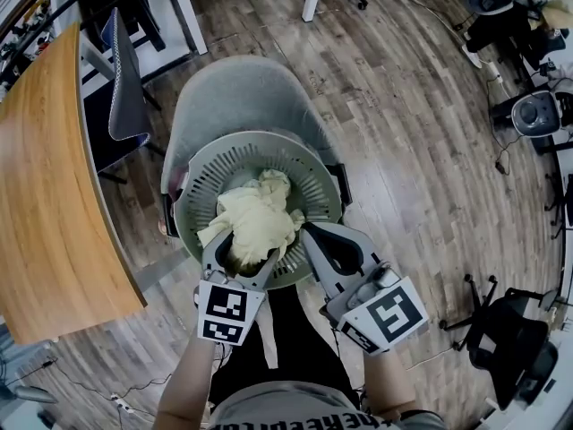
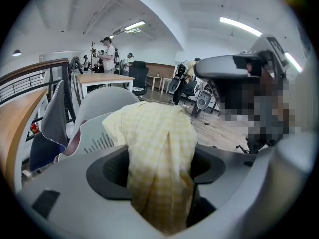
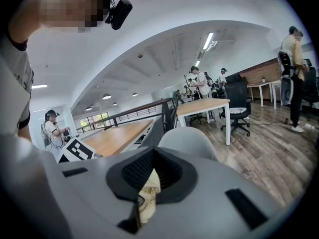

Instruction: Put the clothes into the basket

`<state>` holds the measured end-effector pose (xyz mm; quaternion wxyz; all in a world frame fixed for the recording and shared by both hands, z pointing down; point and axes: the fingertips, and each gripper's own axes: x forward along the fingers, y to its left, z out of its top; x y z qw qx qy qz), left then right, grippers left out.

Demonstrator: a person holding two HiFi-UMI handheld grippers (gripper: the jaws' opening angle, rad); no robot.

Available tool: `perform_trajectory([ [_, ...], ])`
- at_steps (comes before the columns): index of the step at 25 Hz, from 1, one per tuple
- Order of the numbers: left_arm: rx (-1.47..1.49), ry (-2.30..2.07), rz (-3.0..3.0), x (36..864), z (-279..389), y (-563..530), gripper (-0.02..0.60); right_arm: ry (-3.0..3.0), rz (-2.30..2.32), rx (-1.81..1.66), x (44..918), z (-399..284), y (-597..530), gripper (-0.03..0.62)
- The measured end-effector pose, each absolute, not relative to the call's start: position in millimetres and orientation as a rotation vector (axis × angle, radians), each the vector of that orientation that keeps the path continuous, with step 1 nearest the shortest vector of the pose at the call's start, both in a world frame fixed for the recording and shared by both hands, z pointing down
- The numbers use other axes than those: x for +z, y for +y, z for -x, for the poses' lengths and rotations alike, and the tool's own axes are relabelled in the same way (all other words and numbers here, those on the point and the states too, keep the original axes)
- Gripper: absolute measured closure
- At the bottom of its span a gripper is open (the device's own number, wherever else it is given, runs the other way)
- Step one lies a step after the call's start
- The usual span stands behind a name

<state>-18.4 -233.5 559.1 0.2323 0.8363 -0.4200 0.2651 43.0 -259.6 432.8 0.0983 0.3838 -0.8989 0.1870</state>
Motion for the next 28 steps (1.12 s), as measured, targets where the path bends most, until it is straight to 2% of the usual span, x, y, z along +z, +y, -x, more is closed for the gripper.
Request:
perform_trajectory([
  [9, 0.634, -1.226, -2.342, 539, 20, -244, 0.253, -2.664, -1.136, 0.553, 433, -44, -257, 0.585],
  [13, 0.632, -1.246, -2.351, 535, 25, -242, 0.270, -2.666, -1.130, 0.550, 432, -40, -254, 0.585],
  [19, 0.621, -1.278, -2.350, 529, 28, -240, 0.355, -2.671, -1.133, 0.545, 429, -39, -251, 0.585],
  [26, 0.592, -1.320, -2.356, 512, 34, -238, 0.522, -2.679, -1.133, 0.535, 424, -34, -245, 0.585],
  [28, 0.579, -1.325, -2.357, 507, 37, -238, 0.540, -2.682, -1.135, 0.531, 422, -31, -245, 0.585],
])
